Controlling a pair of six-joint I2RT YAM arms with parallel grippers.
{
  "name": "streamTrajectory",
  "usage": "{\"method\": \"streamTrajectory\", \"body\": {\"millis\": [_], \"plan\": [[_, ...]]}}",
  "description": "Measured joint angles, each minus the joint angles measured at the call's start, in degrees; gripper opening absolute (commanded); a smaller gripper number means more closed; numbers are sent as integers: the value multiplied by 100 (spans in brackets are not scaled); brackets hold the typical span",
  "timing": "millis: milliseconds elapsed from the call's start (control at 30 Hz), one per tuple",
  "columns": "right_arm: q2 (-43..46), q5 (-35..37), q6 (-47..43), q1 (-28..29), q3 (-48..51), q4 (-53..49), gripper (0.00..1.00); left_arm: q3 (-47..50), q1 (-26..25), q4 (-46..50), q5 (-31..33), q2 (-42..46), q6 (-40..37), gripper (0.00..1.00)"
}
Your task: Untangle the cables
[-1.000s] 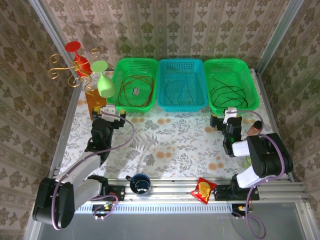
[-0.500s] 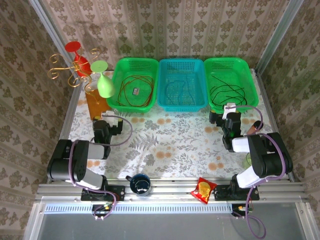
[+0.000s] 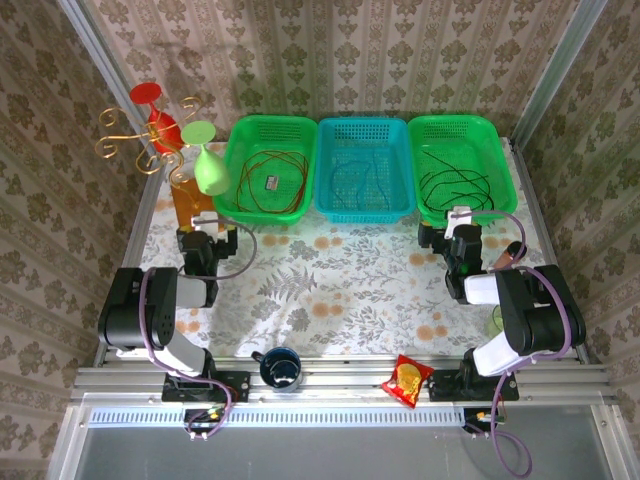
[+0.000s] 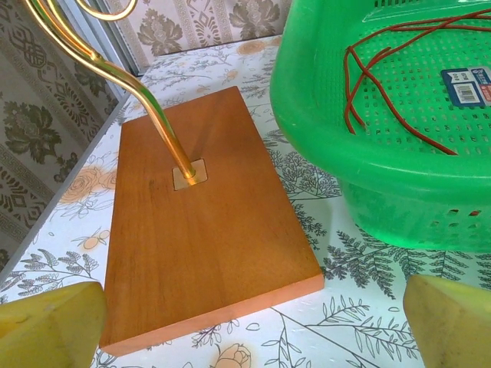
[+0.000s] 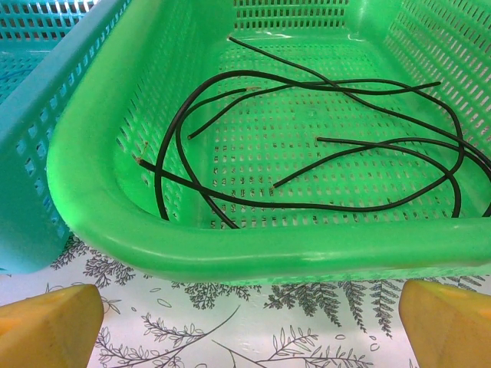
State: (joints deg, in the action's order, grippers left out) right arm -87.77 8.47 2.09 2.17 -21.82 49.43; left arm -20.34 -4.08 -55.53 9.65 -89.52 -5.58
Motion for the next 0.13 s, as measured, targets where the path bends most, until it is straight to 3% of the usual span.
{"method": "streamTrajectory", "body": {"millis": [133], "plan": [[0,0,0,-7,0,0,100,0,0,-2,0,0,2,100]]}}
